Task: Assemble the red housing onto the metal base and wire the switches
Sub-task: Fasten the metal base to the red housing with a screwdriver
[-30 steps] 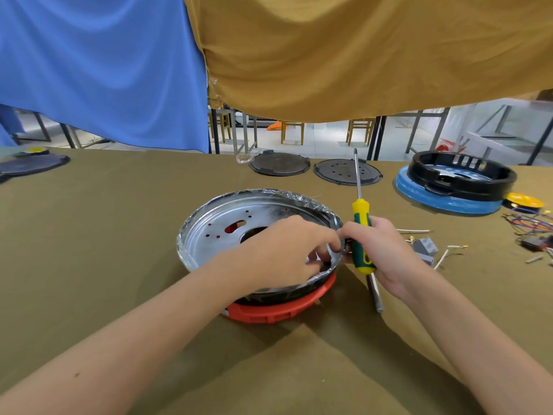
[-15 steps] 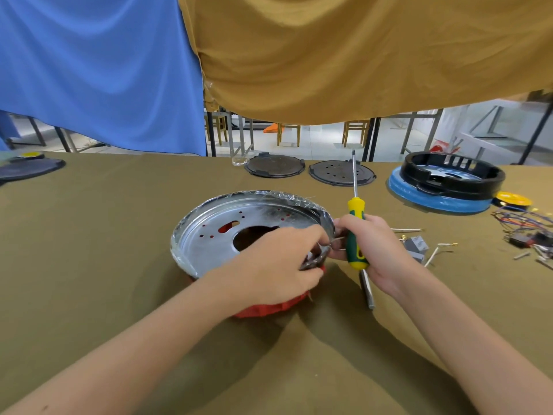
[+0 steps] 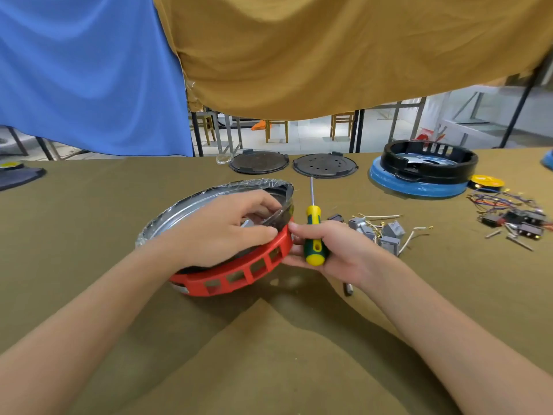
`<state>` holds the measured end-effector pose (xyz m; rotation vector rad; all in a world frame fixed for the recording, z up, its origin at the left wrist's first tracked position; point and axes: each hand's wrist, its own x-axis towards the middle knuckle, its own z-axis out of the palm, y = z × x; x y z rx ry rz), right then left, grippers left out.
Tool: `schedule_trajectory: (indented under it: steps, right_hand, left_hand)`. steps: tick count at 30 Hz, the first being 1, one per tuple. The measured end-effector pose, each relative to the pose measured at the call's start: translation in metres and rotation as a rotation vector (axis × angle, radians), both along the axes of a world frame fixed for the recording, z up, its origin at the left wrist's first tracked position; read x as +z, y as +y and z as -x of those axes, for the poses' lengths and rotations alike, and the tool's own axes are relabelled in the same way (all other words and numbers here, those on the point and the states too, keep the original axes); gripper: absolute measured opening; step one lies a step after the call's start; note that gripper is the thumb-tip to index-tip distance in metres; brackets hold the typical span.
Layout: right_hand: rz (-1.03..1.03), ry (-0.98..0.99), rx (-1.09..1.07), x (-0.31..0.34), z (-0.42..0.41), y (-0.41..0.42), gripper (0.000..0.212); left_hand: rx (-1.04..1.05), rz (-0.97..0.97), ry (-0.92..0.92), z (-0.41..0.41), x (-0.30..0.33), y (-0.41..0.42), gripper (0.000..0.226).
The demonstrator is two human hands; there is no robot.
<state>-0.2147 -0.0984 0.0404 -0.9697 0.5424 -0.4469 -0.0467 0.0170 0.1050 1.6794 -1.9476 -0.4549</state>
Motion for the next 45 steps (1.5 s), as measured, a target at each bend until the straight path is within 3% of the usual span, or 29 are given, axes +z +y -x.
schedule_trajectory:
  steps: [7, 18, 34, 41, 45]
  right_hand:
    - [0.009, 0.046, 0.026, 0.001, -0.001, 0.007, 0.014]
    - [0.025, 0.015, 0.033, -0.001, -0.004, 0.010, 0.009]
    - [0.041, 0.005, 0.047, -0.008, -0.007, 0.008, 0.008]
    - [0.058, 0.002, 0.052, -0.008, -0.007, 0.011, 0.008]
    - [0.048, -0.006, 0.043, -0.007, -0.008, 0.011, 0.006]
  left_hand:
    - [-0.046, -0.093, 0.136, -0.016, 0.011, 0.006, 0.021]
    - [-0.044, -0.123, 0.198, -0.024, 0.012, 0.005, 0.021]
    - [-0.082, -0.142, 0.039, -0.023, 0.020, 0.012, 0.025]
    - [-0.089, -0.213, 0.050, -0.023, 0.017, 0.008, 0.018]
    - [-0.084, -0.211, 0.089, -0.025, 0.020, 0.006, 0.027]
